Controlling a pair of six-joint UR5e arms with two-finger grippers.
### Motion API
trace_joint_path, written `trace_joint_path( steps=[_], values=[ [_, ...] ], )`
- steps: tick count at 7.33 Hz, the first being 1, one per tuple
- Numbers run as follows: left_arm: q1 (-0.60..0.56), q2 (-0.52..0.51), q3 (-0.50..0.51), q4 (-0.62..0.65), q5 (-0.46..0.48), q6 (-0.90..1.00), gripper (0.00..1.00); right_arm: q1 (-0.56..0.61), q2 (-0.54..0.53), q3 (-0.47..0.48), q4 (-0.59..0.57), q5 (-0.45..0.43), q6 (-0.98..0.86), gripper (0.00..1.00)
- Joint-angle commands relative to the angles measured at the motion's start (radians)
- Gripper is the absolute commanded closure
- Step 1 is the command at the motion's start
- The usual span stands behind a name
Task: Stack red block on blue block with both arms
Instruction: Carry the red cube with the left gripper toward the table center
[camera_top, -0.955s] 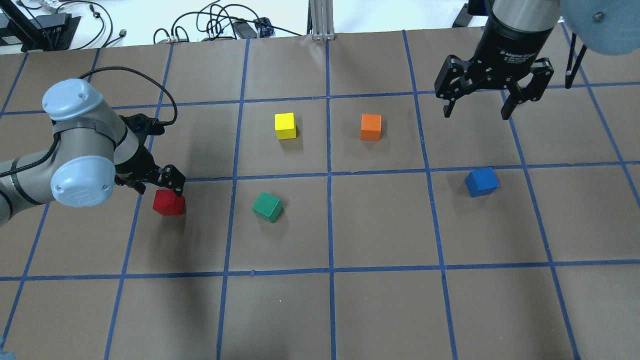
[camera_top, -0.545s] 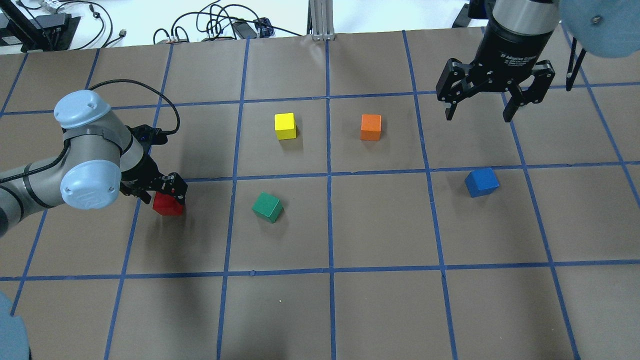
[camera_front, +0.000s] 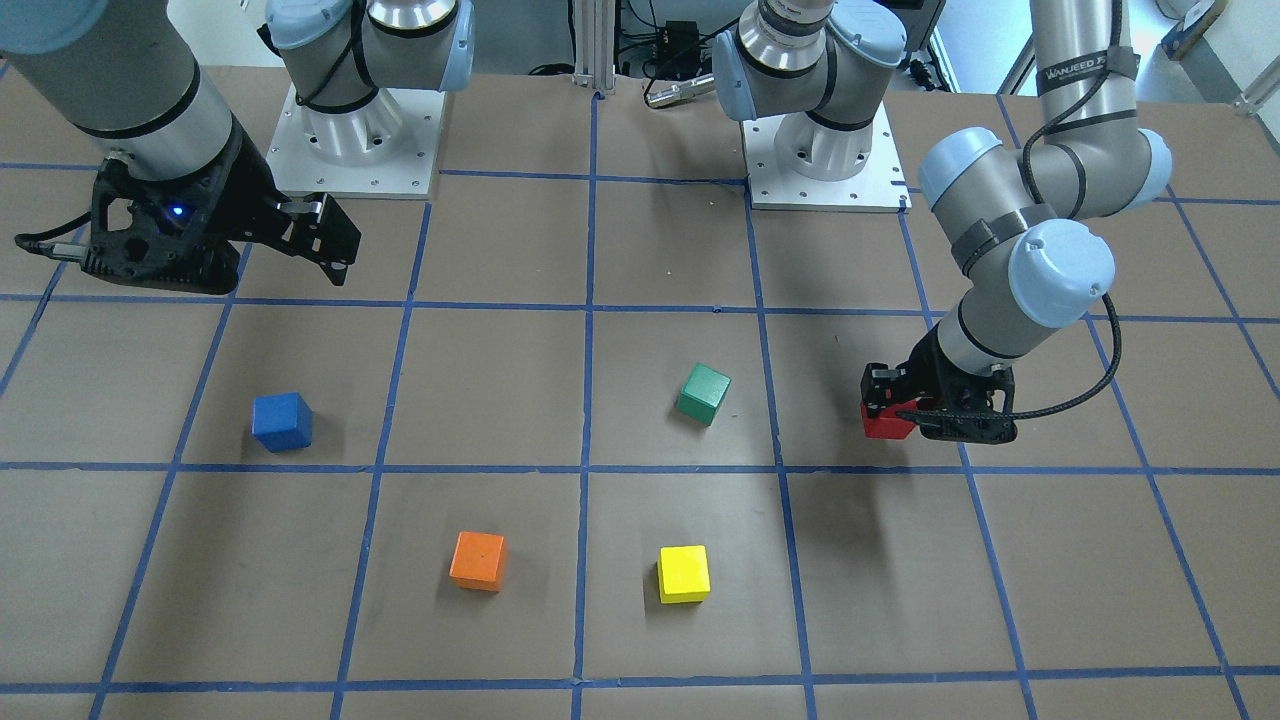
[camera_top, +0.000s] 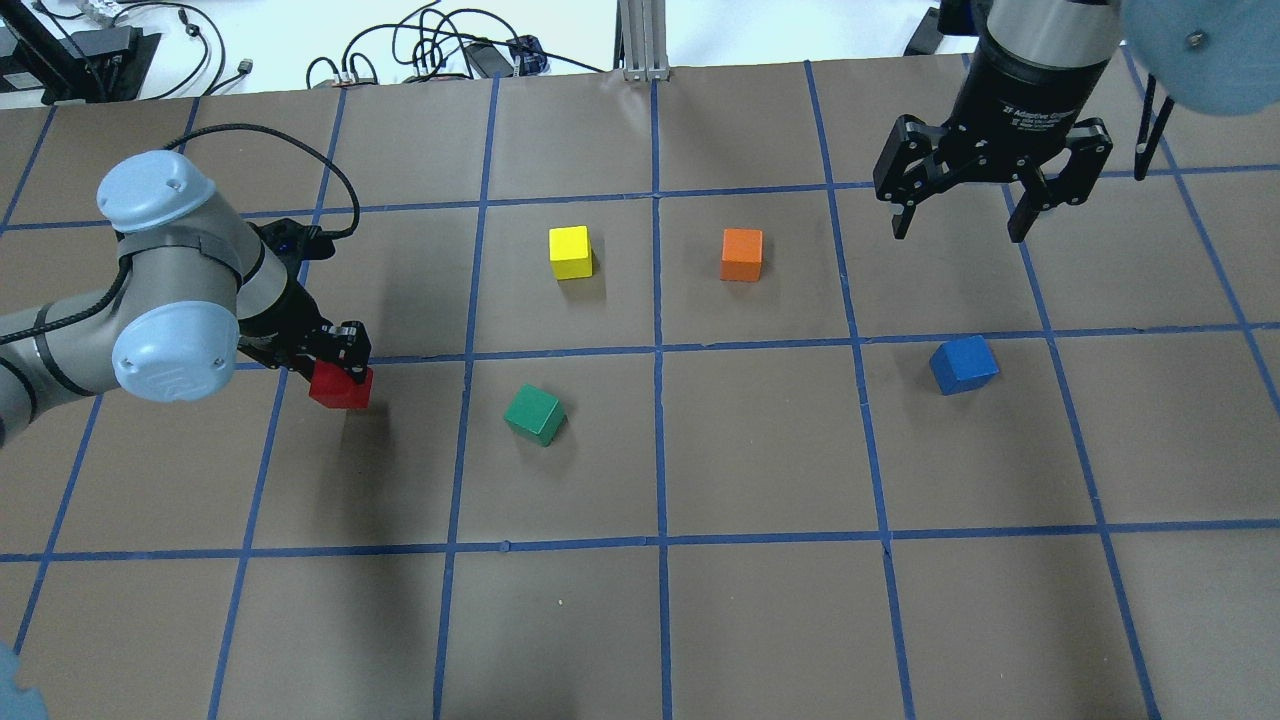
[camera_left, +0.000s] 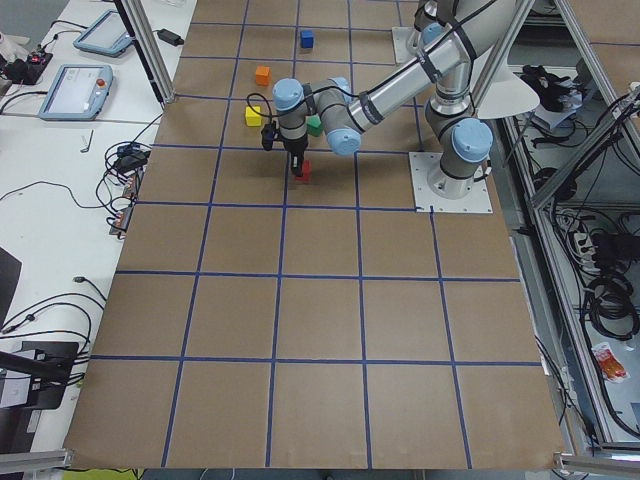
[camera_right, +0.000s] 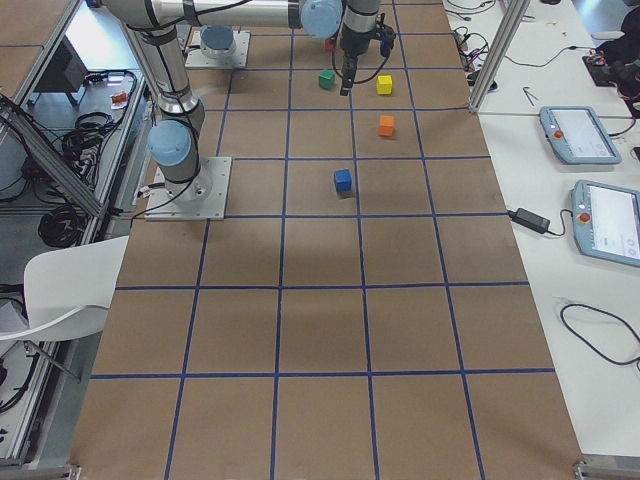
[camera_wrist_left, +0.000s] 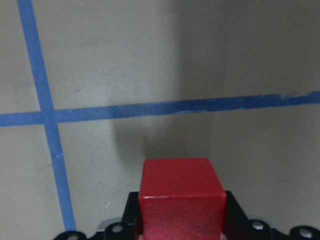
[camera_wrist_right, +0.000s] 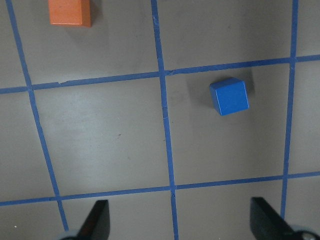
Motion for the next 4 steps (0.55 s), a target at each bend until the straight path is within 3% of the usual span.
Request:
trace_joint_path(
  steps=[1, 2, 4],
  values=[
    [-0.225, 0.011, 0.142, -0.103, -0.044, -0.245, 1.00, 0.000, 0.000, 0.001, 0.006, -0.001, 0.001, 0.00],
    [-0.337, -0.012, 0.191, -0.103, -0.091, -0.323, 1.00, -0.004, 0.001, -0.004, 0.000, -0.002, -0.001, 0.00],
    [-0.529, -0.078, 0.225, -0.015, -0.100, -0.586, 1.00, -0.009, 0.001, -0.001, 0.000, 0.000, -0.004, 0.00]
  ],
)
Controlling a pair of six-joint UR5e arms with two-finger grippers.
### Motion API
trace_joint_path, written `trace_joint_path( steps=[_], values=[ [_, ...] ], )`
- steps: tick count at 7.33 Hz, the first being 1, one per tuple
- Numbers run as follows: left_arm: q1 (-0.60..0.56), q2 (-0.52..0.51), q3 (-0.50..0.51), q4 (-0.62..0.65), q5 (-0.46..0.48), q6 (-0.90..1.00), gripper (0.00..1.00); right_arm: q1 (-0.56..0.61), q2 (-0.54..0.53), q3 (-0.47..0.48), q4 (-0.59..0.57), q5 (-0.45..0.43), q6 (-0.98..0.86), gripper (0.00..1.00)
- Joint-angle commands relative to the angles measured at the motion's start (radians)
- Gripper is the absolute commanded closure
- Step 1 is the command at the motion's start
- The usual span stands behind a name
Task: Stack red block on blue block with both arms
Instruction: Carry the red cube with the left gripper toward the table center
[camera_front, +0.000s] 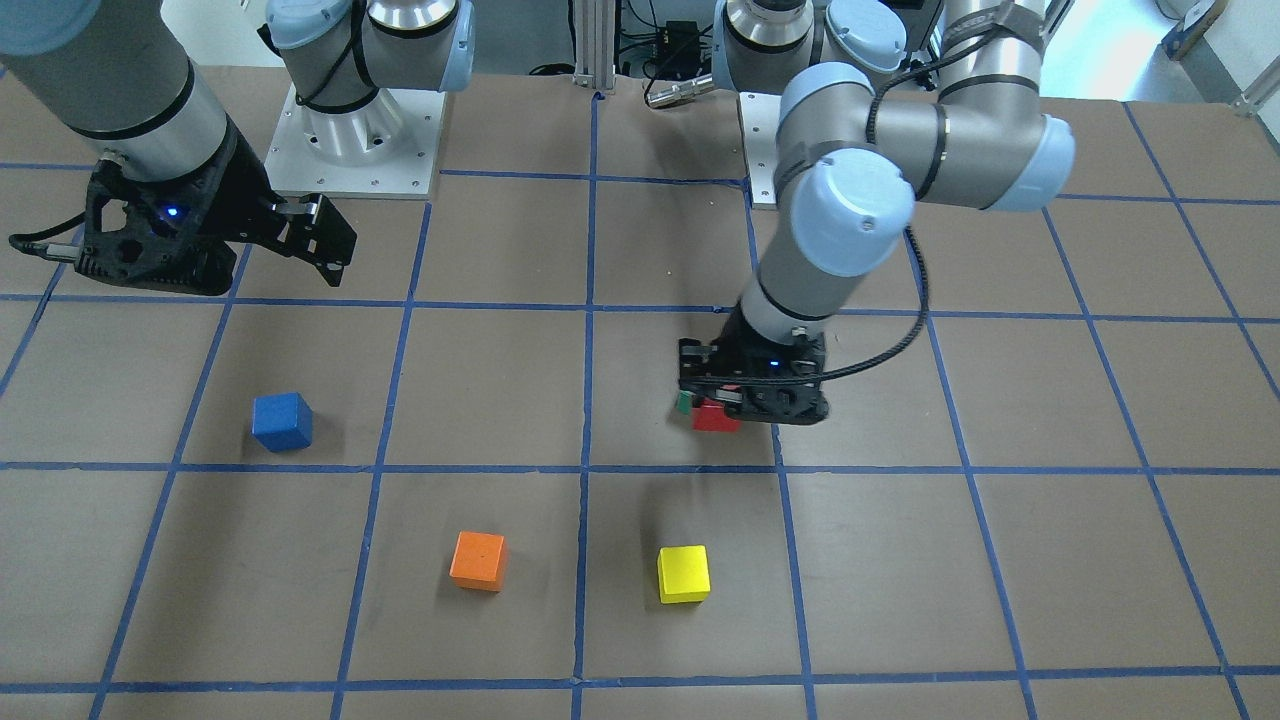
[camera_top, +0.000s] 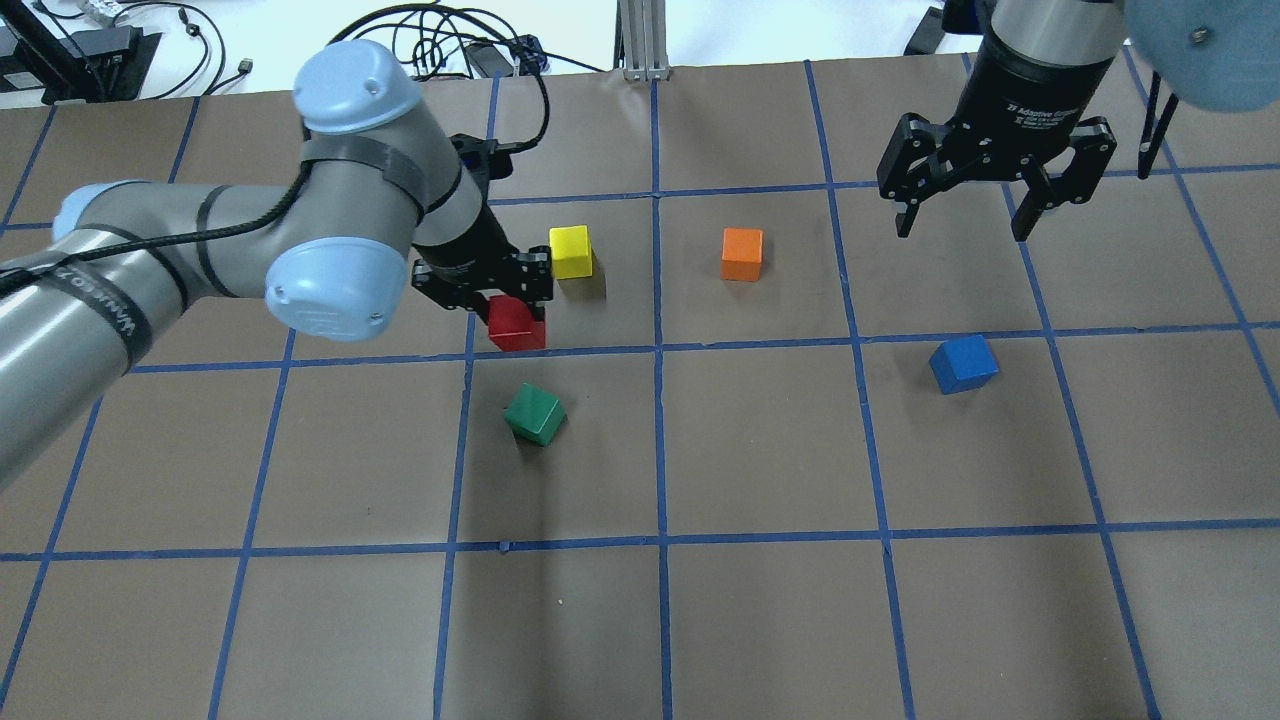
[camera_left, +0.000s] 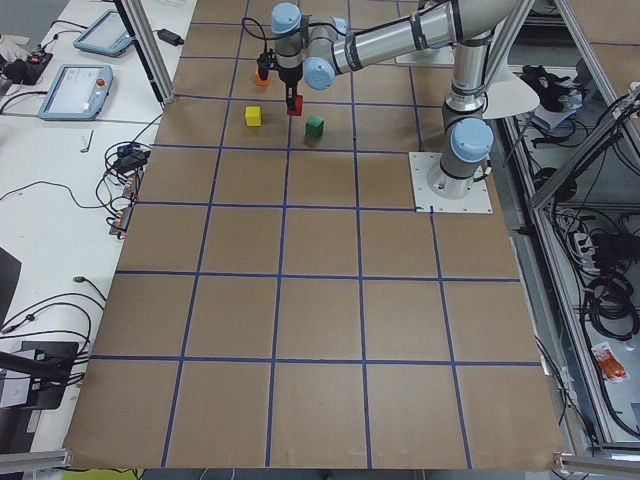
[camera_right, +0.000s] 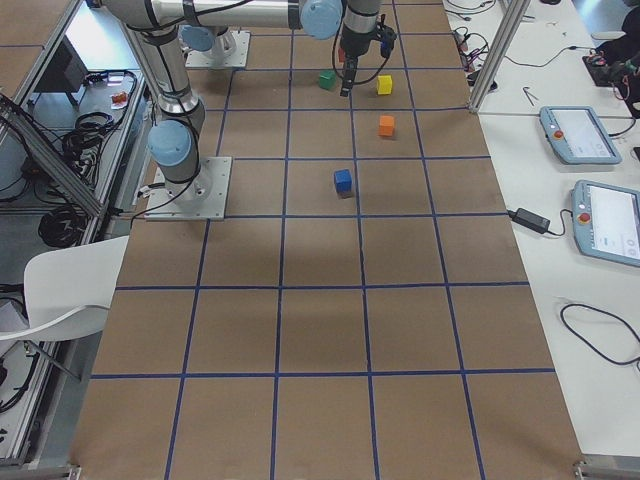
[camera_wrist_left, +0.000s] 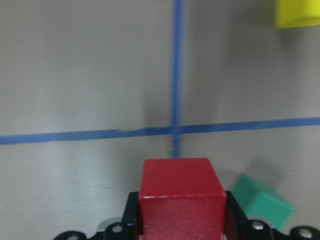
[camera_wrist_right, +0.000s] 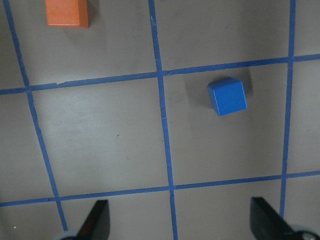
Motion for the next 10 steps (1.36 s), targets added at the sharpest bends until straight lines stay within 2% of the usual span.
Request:
trace_joint_path(
  steps=[1, 2, 5, 6, 7, 8, 10],
  values=[
    [-0.179, -0.087, 0.034, 0.071, -0.004, -0.197, 0.99, -0.002, 0.000, 0.000, 0.000, -0.001, -0.005, 0.00],
    [-0.237, -0.132, 0.036, 0.146, 0.005, -0.227, 0.99, -0.003, 0.000, 0.000, -0.001, -0.001, -0.010, 0.00],
    [-0.250, -0.230, 0.090, 0.182, 0.051, -0.226, 0.97, -0.003, 0.000, -0.003, -0.004, 0.002, -0.011, 0.00],
    [-0.250, -0.256, 0.110, 0.184, 0.051, -0.226, 0.30, -0.003, 0.000, 0.000, -0.004, 0.005, -0.011, 0.00],
    [-0.250, -0.277, 0.114, 0.185, 0.050, -0.220, 0.02, -0.003, 0.000, 0.000, -0.004, 0.008, -0.011, 0.00],
    [-0.247, -0.275, 0.118, 0.205, 0.050, -0.212, 0.00, -0.002, 0.000, 0.000, -0.004, 0.007, -0.005, 0.00],
    [-0.142, -0.192, 0.164, 0.162, -0.008, -0.177, 0.00, 0.000, -0.001, -0.005, -0.006, 0.008, 0.003, 0.00]
  ],
)
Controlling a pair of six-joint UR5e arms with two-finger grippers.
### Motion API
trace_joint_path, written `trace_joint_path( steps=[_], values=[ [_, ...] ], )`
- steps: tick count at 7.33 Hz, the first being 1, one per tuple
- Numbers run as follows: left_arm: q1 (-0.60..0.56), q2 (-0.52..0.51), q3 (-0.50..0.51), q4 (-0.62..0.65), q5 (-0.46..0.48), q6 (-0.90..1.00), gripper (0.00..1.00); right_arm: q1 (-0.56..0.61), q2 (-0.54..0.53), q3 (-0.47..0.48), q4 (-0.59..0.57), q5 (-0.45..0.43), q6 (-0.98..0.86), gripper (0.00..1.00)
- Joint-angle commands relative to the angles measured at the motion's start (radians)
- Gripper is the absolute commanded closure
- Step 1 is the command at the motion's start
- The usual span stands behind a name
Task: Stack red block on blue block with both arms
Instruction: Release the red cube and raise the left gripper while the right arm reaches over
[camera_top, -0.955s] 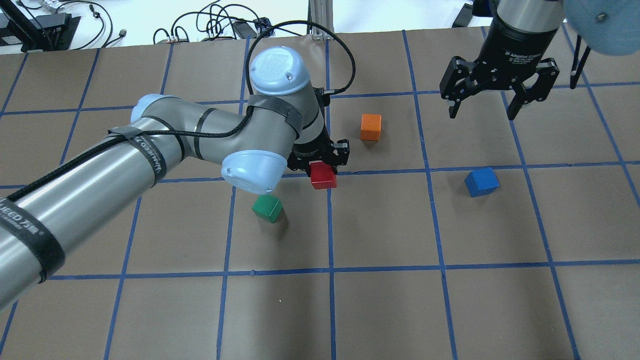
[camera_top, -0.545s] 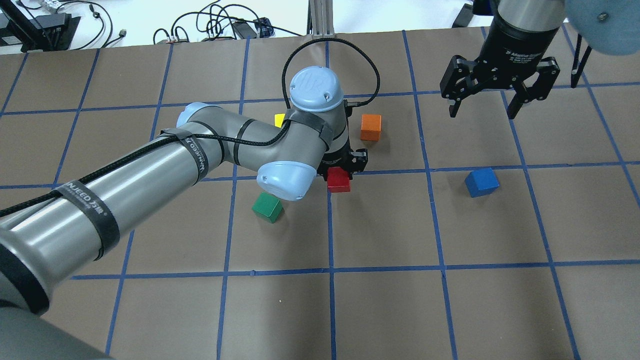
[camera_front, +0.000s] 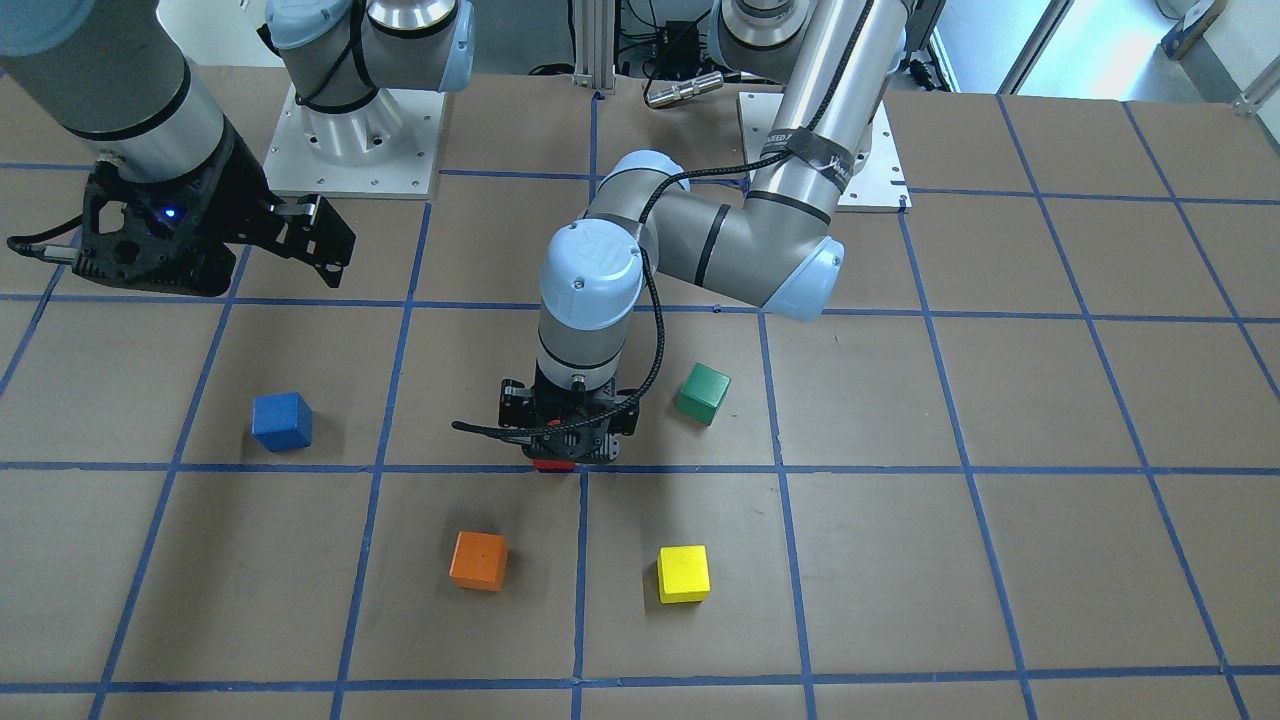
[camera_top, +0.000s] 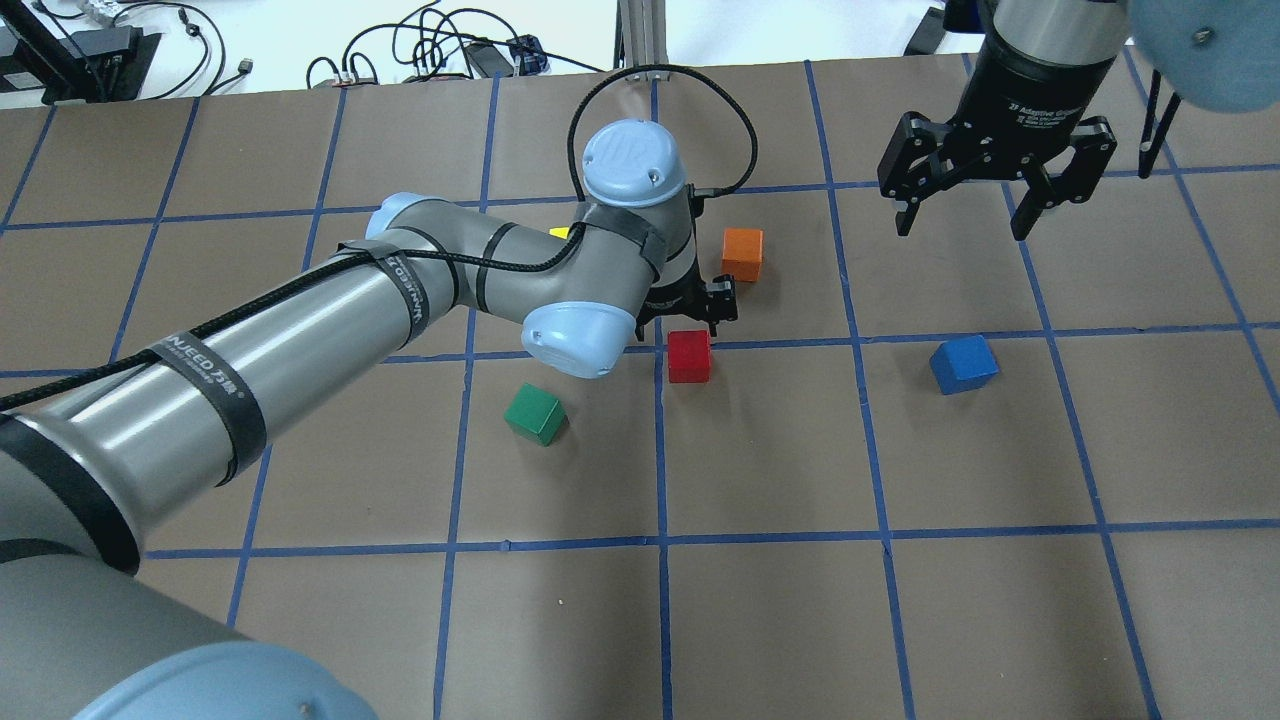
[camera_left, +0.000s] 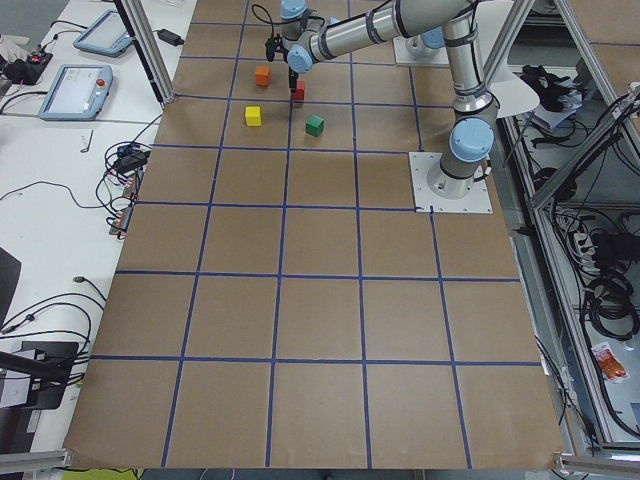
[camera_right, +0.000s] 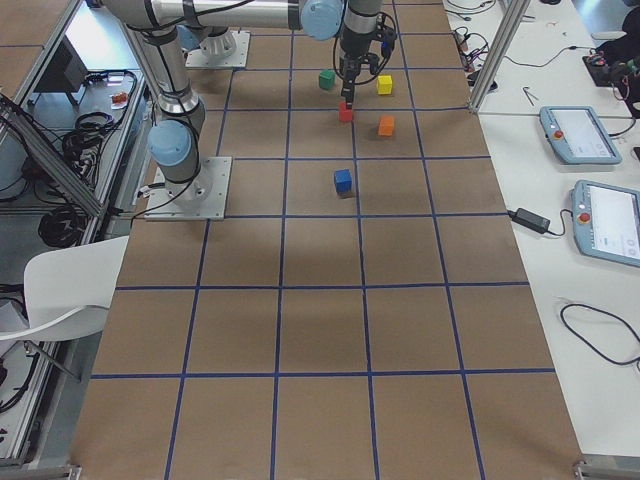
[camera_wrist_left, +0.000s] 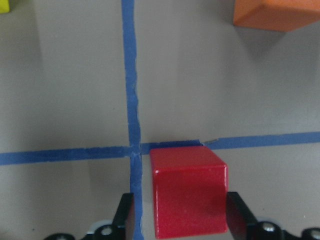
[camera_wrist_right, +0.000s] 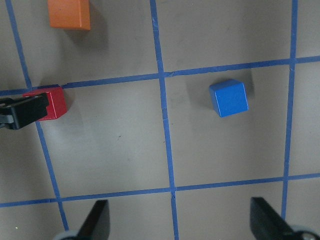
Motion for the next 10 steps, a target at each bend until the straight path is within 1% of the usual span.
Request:
trace_joint_path(
  steps=[1, 3, 4, 5, 6, 7, 8, 9, 10],
  values=[
    [0.136, 0.104, 0.056, -0.145, -0.070, 0.160, 0.00, 0.004, -0.003, -0.001, -0.001, -0.002, 0.007, 0.00],
    [0.262, 0.253, 0.063, -0.296, -0.051, 0.386, 0.00, 0.015, 0.000, -0.001, -0.001, 0.009, 0.008, 0.00],
    [0.330, 0.334, 0.063, -0.388, -0.020, 0.520, 0.00, 0.018, 0.012, 0.002, -0.004, 0.010, 0.005, 0.00],
    [0.385, 0.414, 0.061, -0.486, -0.006, 0.613, 0.00, 0.024, 0.020, 0.004, -0.050, 0.012, 0.005, 0.00],
    [0.408, 0.478, 0.061, -0.560, -0.002, 0.618, 0.00, 0.040, 0.034, 0.017, -0.091, 0.012, 0.005, 0.00],
    [0.401, 0.530, 0.067, -0.606, 0.009, 0.608, 0.00, 0.079, 0.060, 0.046, -0.107, 0.009, 0.004, 0.00],
    [0.402, 0.529, 0.067, -0.603, 0.056, 0.603, 0.00, 0.125, 0.083, 0.059, -0.195, 0.012, 0.004, 0.00],
    [0.402, 0.536, 0.069, -0.606, 0.093, 0.598, 0.00, 0.168, 0.100, 0.059, -0.234, 0.010, 0.004, 0.00],
    [0.402, 0.528, 0.070, -0.608, 0.089, 0.536, 0.00, 0.194, 0.117, 0.060, -0.236, 0.010, 0.008, 0.00]
  ],
)
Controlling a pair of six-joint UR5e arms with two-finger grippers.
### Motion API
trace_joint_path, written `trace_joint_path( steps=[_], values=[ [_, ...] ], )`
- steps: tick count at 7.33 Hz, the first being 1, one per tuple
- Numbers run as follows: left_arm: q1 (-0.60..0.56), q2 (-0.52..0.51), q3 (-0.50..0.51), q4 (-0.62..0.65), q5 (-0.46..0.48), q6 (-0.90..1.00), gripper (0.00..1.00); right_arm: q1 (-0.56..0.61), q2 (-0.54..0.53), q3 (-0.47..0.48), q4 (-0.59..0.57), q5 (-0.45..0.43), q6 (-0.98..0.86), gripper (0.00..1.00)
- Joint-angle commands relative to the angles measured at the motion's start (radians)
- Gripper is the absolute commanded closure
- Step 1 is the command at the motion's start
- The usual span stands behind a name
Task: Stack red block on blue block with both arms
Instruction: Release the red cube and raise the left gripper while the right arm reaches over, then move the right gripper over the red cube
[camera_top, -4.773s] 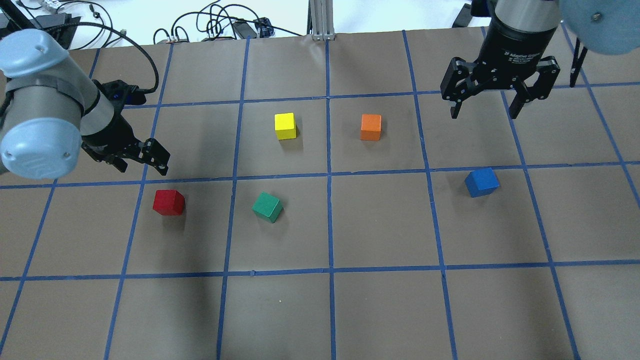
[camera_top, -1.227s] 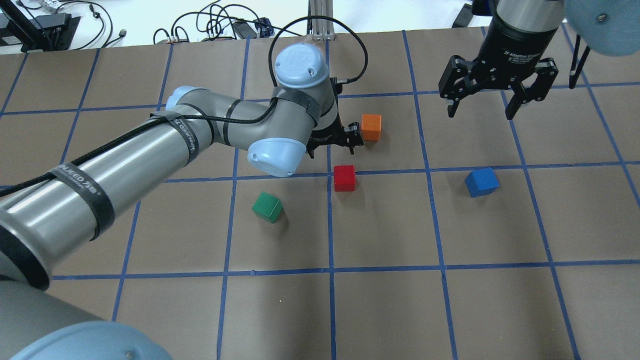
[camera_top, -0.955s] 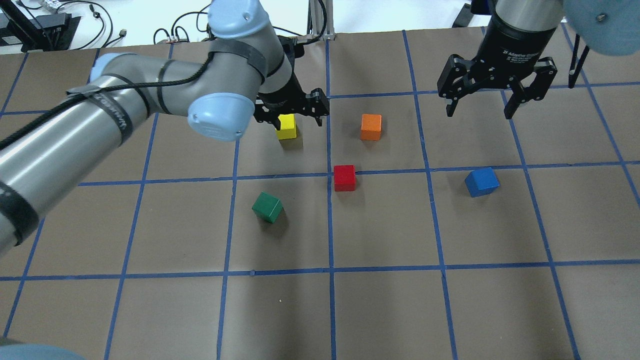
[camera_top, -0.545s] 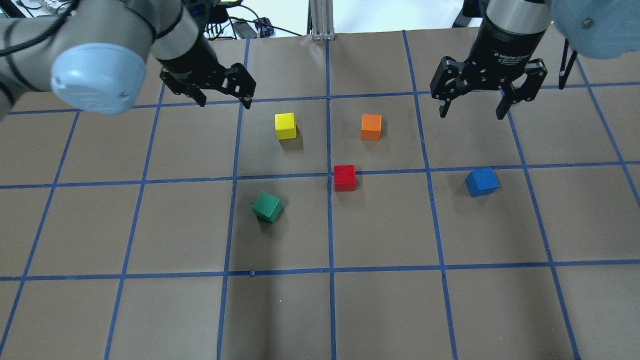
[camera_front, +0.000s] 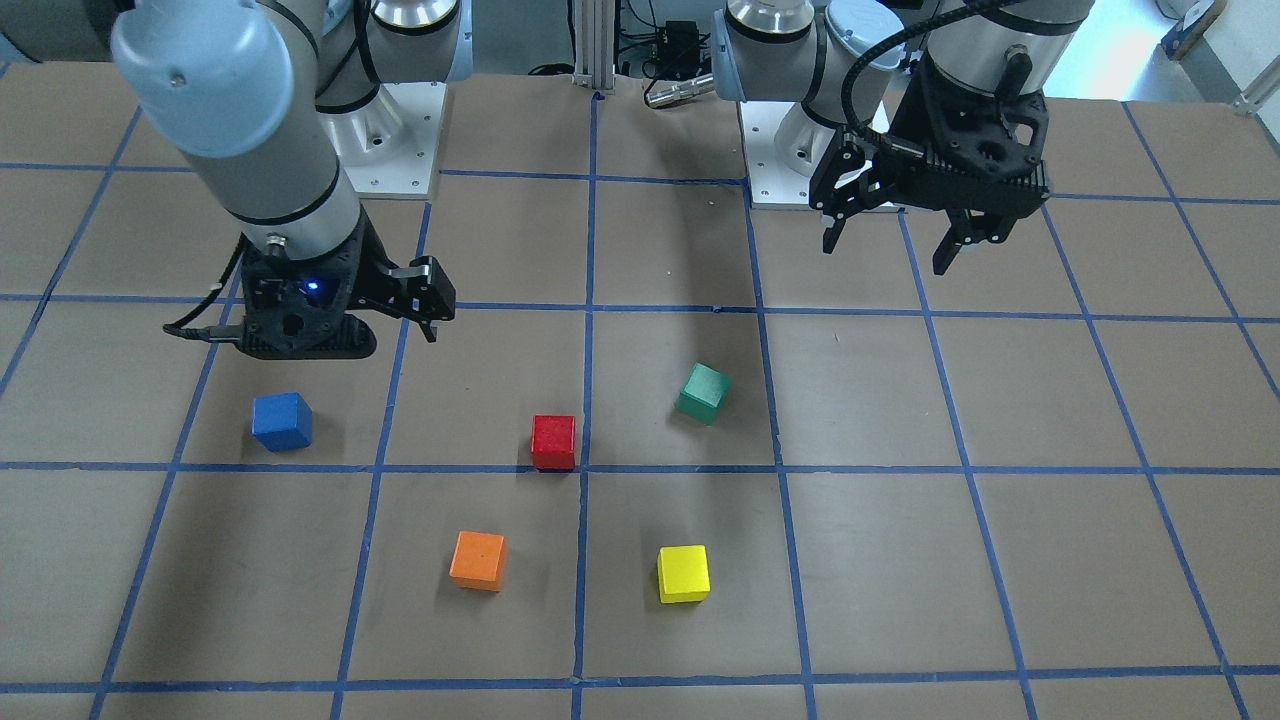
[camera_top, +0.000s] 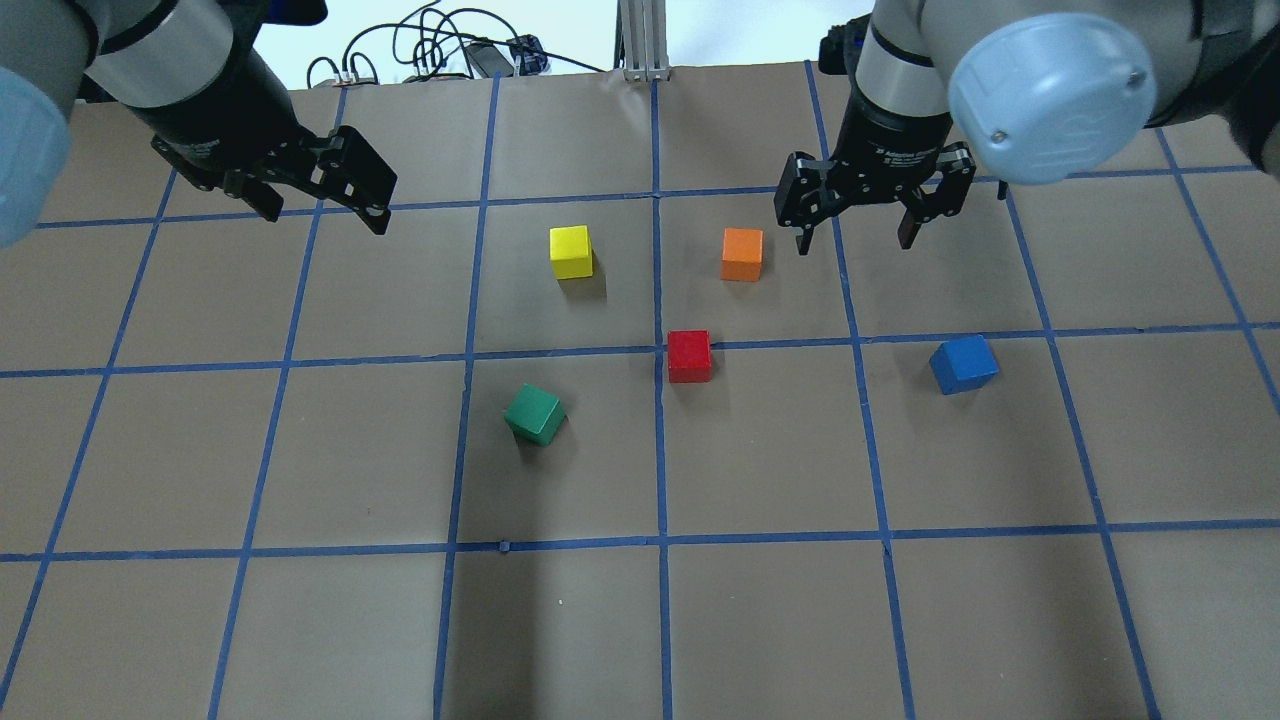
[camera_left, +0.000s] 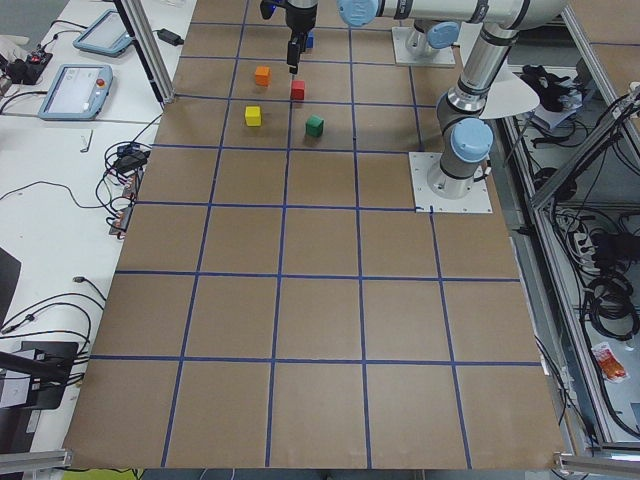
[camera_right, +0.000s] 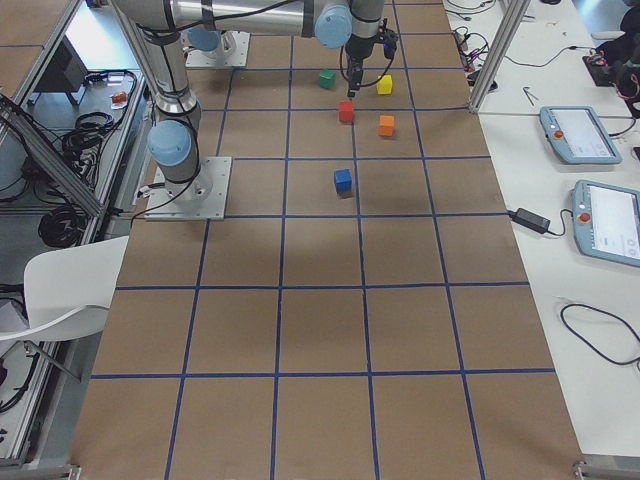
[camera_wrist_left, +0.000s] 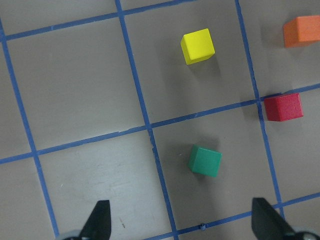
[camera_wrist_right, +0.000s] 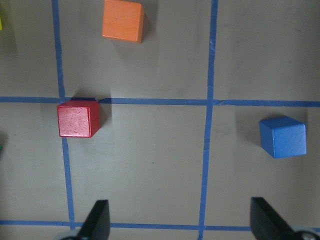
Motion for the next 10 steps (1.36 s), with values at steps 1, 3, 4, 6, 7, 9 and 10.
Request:
trace_joint_path(
  steps=[1, 3, 4, 6, 7, 9, 10],
  values=[
    [0.001, -0.004, 0.008, -0.005, 0.017, -0.144, 0.00, 0.048, 0.042, 0.002, -0.038, 0.003, 0.004, 0.00],
    [0.005, -0.004, 0.022, -0.032, 0.020, -0.145, 0.00, 0.115, 0.107, 0.002, -0.133, 0.001, 0.089, 0.00],
    [0.005, -0.016, 0.034, -0.034, 0.020, -0.145, 0.00, 0.146, 0.137, 0.002, -0.174, 0.001, 0.152, 0.00],
    [0.005, -0.017, 0.048, -0.043, 0.018, -0.145, 0.00, 0.155, 0.182, -0.005, -0.195, 0.053, 0.194, 0.00],
    [0.005, -0.020, 0.048, -0.043, 0.018, -0.145, 0.00, 0.158, 0.188, -0.002, -0.192, 0.055, 0.206, 0.00],
    [0.007, -0.025, 0.046, -0.042, 0.011, -0.146, 0.00, 0.212, 0.229, 0.001, -0.239, 0.052, 0.240, 0.00],
    [0.005, -0.025, 0.040, -0.042, 0.015, -0.146, 0.00, 0.218, 0.243, 0.001, -0.256, 0.052, 0.240, 0.00]
  ],
)
